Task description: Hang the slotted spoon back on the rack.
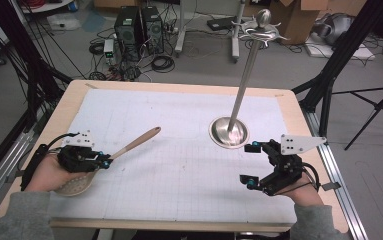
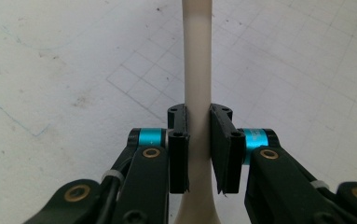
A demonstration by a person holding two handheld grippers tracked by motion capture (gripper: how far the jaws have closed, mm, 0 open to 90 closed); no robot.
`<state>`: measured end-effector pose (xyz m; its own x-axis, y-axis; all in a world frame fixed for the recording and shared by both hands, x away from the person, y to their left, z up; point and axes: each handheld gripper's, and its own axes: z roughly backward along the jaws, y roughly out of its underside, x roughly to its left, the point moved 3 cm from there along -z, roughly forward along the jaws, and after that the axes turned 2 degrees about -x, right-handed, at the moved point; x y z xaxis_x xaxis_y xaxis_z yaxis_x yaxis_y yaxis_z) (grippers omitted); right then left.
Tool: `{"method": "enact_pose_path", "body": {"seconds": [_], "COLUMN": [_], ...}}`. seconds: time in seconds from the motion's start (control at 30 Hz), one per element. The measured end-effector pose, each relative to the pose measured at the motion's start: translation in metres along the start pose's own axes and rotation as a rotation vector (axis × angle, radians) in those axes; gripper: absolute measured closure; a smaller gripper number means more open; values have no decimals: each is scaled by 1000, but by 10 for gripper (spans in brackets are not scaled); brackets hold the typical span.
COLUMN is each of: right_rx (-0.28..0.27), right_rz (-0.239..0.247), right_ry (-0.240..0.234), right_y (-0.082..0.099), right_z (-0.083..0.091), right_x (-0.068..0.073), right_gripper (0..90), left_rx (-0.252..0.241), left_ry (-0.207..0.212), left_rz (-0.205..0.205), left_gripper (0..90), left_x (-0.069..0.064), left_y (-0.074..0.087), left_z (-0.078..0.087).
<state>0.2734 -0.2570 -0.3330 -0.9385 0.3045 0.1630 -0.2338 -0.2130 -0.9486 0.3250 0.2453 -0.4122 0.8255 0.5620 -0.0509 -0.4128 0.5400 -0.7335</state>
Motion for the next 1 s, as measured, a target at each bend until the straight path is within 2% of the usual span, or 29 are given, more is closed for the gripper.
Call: {"method": "enact_pose_path", "body": {"seconds": [0.17,0.37,0.6,0.77,0.9,1.0], "right_rx": [1,5,8,10,15,10], "right_rz": [-3,1,-3,-8,-9,-6], "right_ry": [-1,-3,-2,1,-2,-1], "right_y": [0,0,2,3,4,4], "right_z": [1,-1,1,1,1,0], "right_x": [0,0,0,1,0,-1], "right_gripper": [25,25,25,25,25,25], "left_rx": [-9,-53,-71,-97,-113,-105], "left_ry": [-17,-15,-3,-6,-14,-17], "left_rz": [15,32,31,42,35,29], "left_gripper": [777,777,777,777,777,777], "left_x": [0,-1,-7,-9,-11,-12], "left_y": [0,-5,-11,-16,-19,-20], "left_z": [2,5,1,1,1,-1]}}
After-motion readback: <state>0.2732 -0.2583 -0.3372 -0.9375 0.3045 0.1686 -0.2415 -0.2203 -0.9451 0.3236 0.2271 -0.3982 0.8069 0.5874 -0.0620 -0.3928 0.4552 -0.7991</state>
